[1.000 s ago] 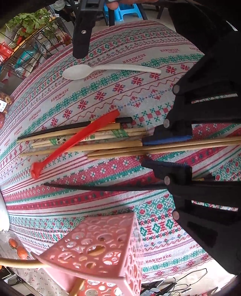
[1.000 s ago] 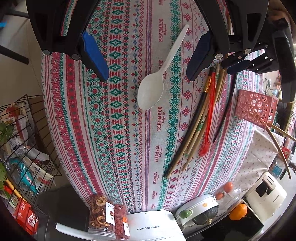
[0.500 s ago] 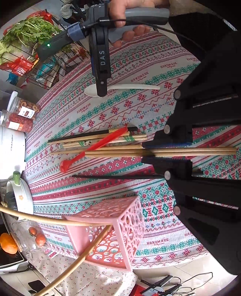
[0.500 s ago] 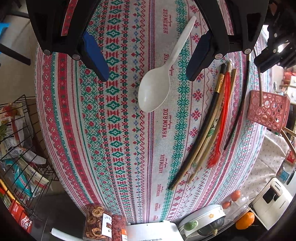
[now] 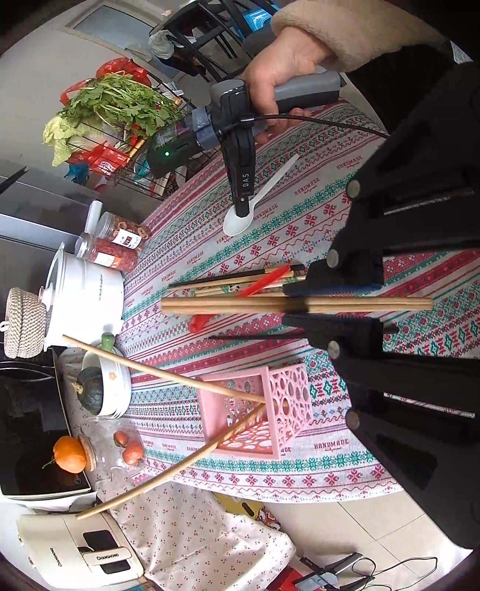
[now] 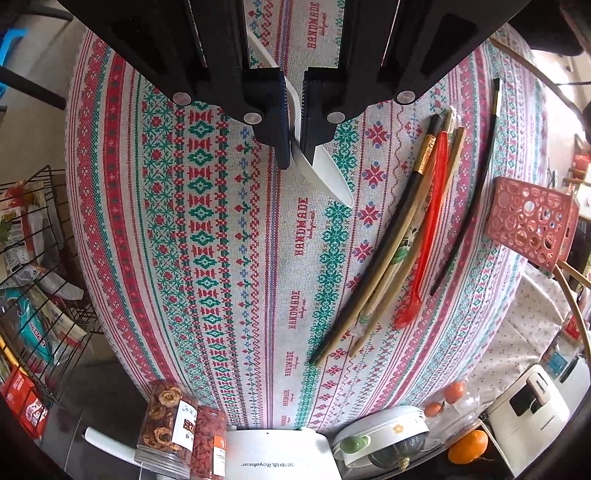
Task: Organize utensils
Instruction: 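Lower chopsticks into the basket with the left gripper while the right gripper inserts the white spoon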
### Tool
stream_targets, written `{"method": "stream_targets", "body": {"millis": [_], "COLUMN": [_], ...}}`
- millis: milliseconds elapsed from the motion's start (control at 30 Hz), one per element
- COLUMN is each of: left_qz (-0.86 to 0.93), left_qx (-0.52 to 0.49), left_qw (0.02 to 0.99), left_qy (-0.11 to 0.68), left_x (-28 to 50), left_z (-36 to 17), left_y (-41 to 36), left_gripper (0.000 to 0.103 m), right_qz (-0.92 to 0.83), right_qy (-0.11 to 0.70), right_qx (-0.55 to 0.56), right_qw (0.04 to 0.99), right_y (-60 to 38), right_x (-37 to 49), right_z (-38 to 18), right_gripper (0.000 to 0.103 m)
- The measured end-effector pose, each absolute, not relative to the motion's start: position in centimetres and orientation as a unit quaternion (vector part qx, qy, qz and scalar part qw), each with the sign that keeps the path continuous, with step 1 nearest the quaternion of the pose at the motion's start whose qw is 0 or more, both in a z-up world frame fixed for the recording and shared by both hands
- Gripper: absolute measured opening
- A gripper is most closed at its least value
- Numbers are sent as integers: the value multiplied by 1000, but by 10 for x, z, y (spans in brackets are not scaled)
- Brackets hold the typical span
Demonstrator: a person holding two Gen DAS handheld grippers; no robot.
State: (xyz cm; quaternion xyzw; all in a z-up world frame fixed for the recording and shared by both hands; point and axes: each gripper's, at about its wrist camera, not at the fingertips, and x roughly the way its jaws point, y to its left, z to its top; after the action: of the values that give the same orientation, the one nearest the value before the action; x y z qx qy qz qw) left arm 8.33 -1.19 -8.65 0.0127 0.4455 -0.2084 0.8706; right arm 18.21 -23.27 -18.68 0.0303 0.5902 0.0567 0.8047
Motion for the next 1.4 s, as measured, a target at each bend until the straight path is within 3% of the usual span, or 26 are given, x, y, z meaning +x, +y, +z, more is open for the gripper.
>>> {"method": "stream_targets", "body": {"millis": [267, 533, 767, 1067, 1400], "left_qz": [-208, -162, -111, -85, -97], "left_qx": [-23, -69, -71, -55, -44], "left_qw": [898, 952, 981, 982, 966], "left_qy": [387, 250, 142, 160, 237], "left_x": [76, 70, 77, 110, 125], "left_z": [-49, -3, 9, -35, -64], "left_y": [14, 52, 69, 62, 62], "left_gripper": [10, 10, 10, 10, 10], "right_qz": [77, 123, 151, 170, 209], "right_qy": [539, 434, 380, 351, 290], "right_qx": [41, 83, 100, 113, 138], "right_qw": [838, 889, 907, 914, 924], "right_y": [-219, -219, -204, -194, -169], "right_x": [170, 149, 143, 141, 138], "right_z": [-150, -86, -65, -60, -46], "right_gripper": [4, 4, 4, 4, 4]}}
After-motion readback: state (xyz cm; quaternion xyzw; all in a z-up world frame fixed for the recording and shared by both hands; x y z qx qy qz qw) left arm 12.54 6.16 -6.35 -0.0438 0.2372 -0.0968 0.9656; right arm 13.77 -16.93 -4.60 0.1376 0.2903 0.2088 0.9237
